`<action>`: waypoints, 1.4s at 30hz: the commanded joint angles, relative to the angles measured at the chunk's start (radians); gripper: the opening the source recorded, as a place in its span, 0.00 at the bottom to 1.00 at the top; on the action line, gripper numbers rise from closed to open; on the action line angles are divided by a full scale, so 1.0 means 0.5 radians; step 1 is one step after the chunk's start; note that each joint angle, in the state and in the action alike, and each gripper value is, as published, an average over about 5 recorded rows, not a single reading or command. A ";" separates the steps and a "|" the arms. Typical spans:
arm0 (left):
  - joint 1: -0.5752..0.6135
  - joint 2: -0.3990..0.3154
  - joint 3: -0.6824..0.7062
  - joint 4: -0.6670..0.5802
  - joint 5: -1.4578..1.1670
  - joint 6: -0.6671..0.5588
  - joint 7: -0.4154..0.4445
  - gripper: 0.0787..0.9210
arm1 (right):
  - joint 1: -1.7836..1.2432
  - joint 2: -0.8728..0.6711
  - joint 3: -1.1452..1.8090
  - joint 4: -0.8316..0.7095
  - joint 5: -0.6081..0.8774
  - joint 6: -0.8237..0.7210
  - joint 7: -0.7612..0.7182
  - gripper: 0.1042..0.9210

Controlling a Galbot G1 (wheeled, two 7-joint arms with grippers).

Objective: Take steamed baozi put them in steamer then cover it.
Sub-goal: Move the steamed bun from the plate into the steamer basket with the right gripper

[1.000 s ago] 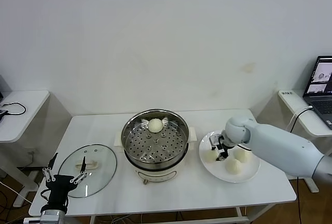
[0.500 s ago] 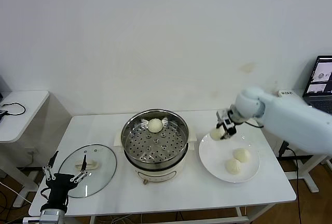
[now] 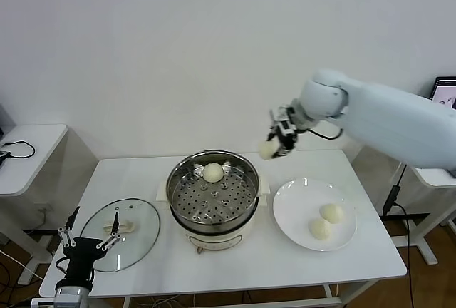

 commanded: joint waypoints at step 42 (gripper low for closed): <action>-0.010 -0.058 -0.005 -0.061 0.022 -0.004 0.000 0.88 | -0.317 0.861 -0.080 -0.361 0.229 -0.428 0.303 0.74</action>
